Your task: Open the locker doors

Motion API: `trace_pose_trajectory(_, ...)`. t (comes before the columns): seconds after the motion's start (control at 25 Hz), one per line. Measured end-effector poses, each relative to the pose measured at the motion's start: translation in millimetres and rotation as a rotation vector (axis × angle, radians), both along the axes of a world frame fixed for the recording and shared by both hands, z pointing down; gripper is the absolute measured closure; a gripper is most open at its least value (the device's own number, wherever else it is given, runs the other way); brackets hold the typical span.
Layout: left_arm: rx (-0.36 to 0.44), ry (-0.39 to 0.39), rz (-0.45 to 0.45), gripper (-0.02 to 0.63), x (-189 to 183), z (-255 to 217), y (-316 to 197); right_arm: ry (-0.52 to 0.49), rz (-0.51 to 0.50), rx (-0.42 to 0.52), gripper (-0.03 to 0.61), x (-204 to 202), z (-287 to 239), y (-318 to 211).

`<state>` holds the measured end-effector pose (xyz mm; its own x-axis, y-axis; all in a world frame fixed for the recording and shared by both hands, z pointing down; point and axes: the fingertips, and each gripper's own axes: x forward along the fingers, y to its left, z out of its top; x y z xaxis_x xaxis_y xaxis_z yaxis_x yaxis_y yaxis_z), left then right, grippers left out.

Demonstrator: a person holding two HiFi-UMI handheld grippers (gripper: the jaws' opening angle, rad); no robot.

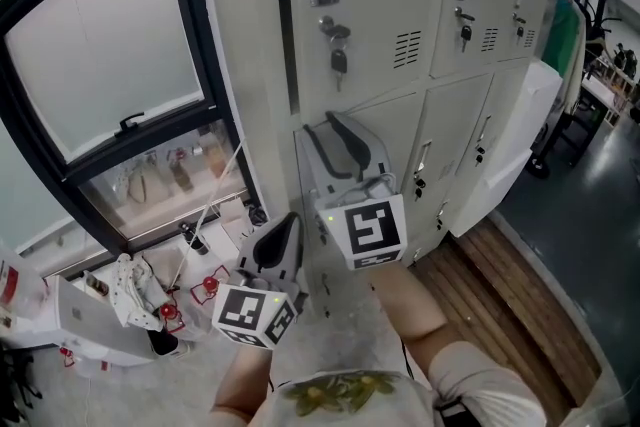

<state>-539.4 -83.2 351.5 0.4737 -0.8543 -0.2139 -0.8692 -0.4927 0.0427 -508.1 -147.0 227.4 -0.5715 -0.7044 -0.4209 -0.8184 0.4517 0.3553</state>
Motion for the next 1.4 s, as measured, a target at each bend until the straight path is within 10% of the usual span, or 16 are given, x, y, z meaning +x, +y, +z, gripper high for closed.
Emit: trace_pose_trajectory(1.4, -0.002, -0.006, 0.050, 0.586, 50.5, 3.5, 37.0, -0.032, -0.044, 0.056, 0.503, 45.4, -4.1, 58.0)
